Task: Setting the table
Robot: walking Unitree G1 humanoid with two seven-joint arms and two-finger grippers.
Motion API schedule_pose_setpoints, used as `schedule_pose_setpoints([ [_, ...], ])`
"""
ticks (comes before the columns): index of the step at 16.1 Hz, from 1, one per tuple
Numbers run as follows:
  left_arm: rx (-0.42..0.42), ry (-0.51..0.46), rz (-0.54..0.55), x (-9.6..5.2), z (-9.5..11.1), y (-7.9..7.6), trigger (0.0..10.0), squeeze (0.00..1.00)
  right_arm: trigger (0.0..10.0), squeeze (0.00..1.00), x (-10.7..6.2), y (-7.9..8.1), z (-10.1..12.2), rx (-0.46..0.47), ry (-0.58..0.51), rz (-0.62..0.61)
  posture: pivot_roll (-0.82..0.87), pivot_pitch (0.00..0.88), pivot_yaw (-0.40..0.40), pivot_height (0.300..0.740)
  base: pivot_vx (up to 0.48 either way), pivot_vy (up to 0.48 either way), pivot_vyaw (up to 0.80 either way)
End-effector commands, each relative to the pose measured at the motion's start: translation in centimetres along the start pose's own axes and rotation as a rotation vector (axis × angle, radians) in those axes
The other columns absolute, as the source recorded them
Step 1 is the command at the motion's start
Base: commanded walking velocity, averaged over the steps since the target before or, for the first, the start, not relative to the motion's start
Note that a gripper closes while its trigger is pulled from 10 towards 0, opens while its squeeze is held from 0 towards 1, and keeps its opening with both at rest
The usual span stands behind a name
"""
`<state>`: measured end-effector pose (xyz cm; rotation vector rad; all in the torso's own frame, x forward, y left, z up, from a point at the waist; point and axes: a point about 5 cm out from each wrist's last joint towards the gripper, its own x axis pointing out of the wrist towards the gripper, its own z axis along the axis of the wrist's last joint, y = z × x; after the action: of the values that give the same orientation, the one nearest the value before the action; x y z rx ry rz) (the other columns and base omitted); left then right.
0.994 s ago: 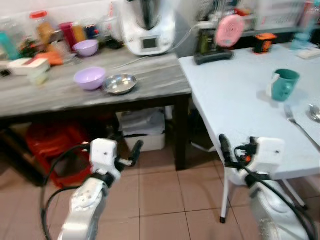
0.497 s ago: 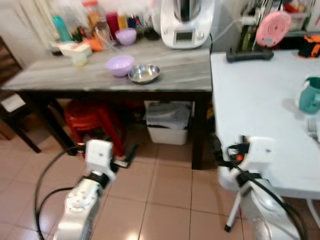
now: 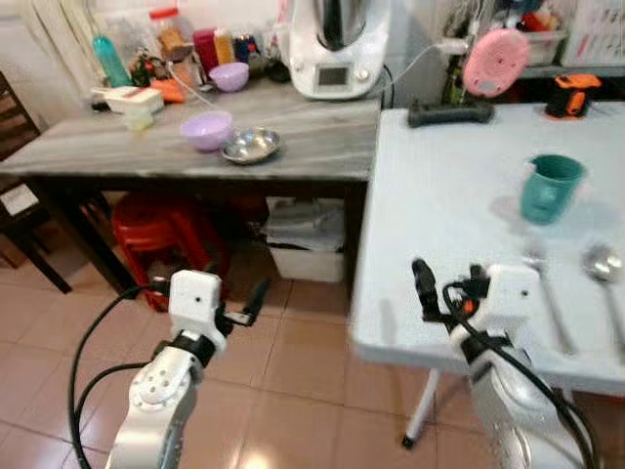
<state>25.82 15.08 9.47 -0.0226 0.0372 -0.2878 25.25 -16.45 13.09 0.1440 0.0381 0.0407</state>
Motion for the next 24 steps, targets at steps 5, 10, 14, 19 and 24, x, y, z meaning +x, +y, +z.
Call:
schedule_pose_setpoints([
  [5,-0.003,-0.008,-0.022,0.1,0.1,-0.6,10.0,0.0,10.0,0.0,-0.1,-0.4,-0.1,0.005,0.006,-0.021,-0.08,0.0,0.127,0.74,0.0,-0.343,-0.4],
  [10,-0.023,-0.017,-0.033,0.5,0.1,-0.8,10.0,0.0,10.0,0.0,0.6,-0.2,0.1,0.01,0.004,-0.023,-0.08,0.0,0.125,0.74,0.0,0.0,0.0],
  [14,-0.003,-0.026,-0.121,0.3,-0.2,-1.3,10.0,0.0,10.0,0.0,2.2,-0.1,0.6,-0.03,0.017,-0.005,-0.07,0.0,0.123,0.74,0.0,0.0,0.0],
  [19,-0.055,-0.019,-0.336,-1.6,-0.5,-2.8,10.0,0.0,10.0,0.0,5.1,0.5,0.6,-0.079,0.093,0.049,-0.06,0.022,0.12,0.74,0.0,0.0,0.0],
  [24,-0.055,-0.011,-0.415,-3.1,-0.3,-3.4,10.0,0.0,10.0,0.0,7.9,1.5,0.0,-0.109,0.204,0.06,-0.03,0.081,0.109,0.74,0.0,0.0,0.0],
])
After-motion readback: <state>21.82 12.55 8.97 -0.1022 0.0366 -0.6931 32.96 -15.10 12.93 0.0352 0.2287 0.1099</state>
